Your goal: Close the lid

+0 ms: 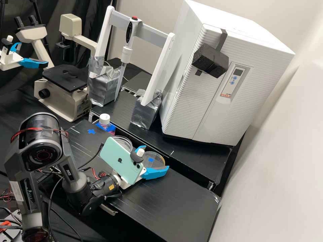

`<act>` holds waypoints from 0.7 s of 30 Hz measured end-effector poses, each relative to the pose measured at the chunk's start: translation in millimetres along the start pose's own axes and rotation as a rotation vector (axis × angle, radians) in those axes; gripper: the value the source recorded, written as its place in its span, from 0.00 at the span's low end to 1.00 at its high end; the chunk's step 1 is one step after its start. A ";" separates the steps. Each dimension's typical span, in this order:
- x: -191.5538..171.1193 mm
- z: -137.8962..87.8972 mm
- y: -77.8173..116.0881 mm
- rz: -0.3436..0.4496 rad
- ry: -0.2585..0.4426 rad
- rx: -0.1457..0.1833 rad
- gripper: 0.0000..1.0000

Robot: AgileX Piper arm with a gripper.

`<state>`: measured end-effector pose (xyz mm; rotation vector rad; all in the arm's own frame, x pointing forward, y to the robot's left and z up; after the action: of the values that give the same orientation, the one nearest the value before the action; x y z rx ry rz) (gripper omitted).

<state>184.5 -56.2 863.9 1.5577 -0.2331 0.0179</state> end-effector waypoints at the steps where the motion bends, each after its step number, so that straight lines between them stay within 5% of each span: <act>1: 0.0 0.0 0.0 0.000 0.000 0.000 0.00; 12: -3.1 0.4 3.0 -0.005 -0.002 -0.002 0.00; 21: -17.9 -9.2 23.5 0.045 0.025 0.058 0.00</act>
<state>164.5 -44.3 884.3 1.6085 -0.2502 0.0802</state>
